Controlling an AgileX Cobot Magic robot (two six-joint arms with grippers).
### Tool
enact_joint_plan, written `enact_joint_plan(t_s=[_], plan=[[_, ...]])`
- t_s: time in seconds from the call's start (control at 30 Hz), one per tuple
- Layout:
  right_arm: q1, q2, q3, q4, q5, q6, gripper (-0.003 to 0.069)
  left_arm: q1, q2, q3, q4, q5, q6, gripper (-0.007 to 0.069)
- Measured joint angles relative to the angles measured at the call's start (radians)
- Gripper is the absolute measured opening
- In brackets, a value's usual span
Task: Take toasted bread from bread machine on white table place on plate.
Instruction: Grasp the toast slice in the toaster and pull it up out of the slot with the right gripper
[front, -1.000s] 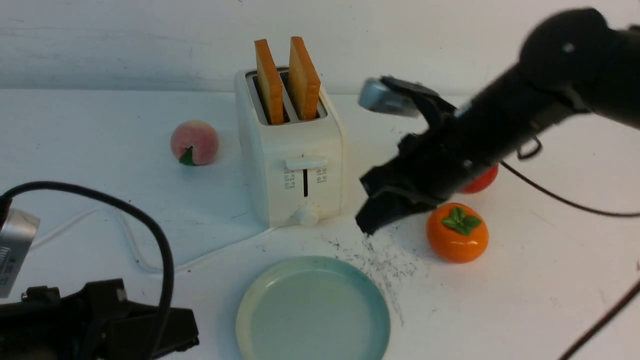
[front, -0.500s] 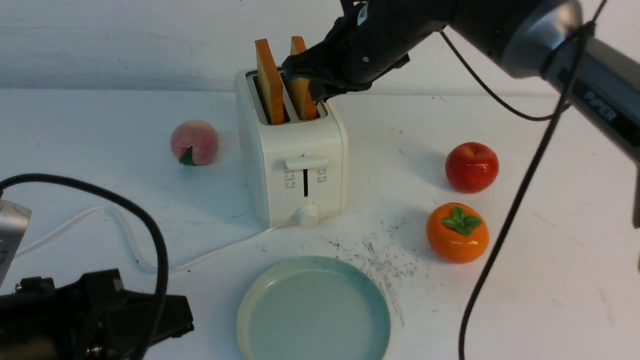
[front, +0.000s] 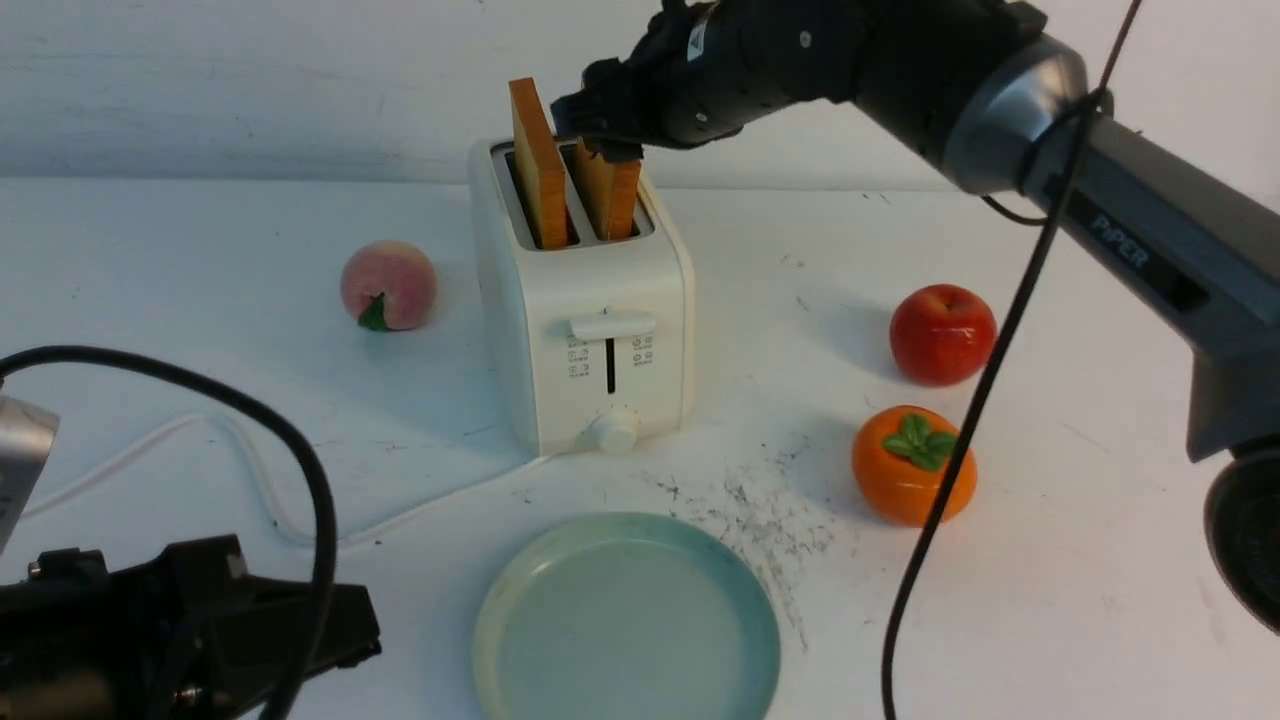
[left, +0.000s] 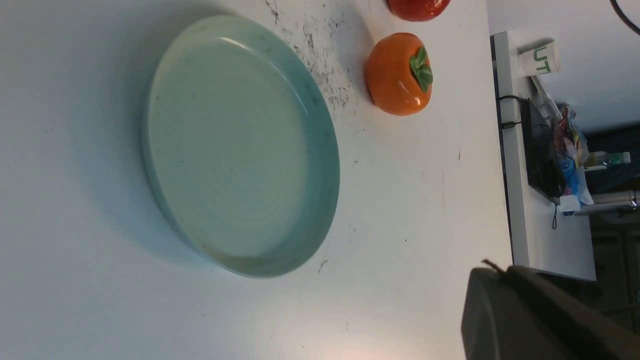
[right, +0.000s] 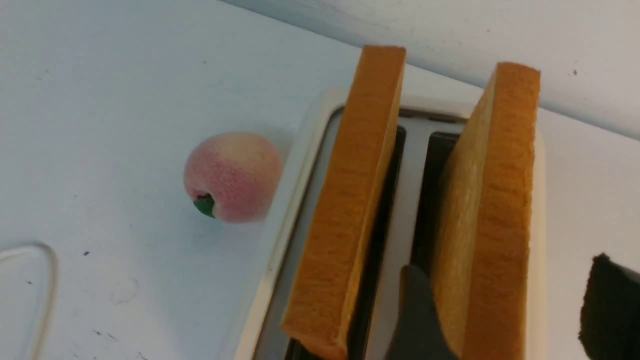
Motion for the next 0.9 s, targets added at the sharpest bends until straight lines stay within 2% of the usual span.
enact_joint_plan(t_s=[0.37,0.5,0.57,0.6,0.63,0.67,0.9], plan=[[0.000,0.077,0.000,-0.001,-0.022,0.000,0.0430,0.000,0.000,0.000,0.029,0.010,0.000,-0.0014],[0.000,0.084,-0.004,-0.011,-0.033,0.000,0.0336,0.000,0.000,0.000,0.034,0.031,0.000,-0.0013],[0.000,0.085,-0.004,-0.024,-0.024,0.000,0.0221,0.000,0.000,0.000,0.039,0.042,0.000,-0.0013],[0.000,0.085,-0.004,-0.027,-0.024,0.000,0.0209,0.000,0.000,0.000,0.038,0.044,0.000,-0.0013],[0.000,0.084,-0.004,-0.049,-0.022,0.000,0.0129,0.000,0.000,0.000,0.045,0.050,0.000,-0.0013],[0.002,0.077,-0.004,-0.068,-0.021,0.000,0.0106,0.000,0.000,0.000,0.055,0.054,0.000,-0.0013],[0.007,-0.051,0.003,-0.176,0.010,0.020,0.0115,0.000,0.000,0.000,0.120,0.065,0.000,-0.0009]])
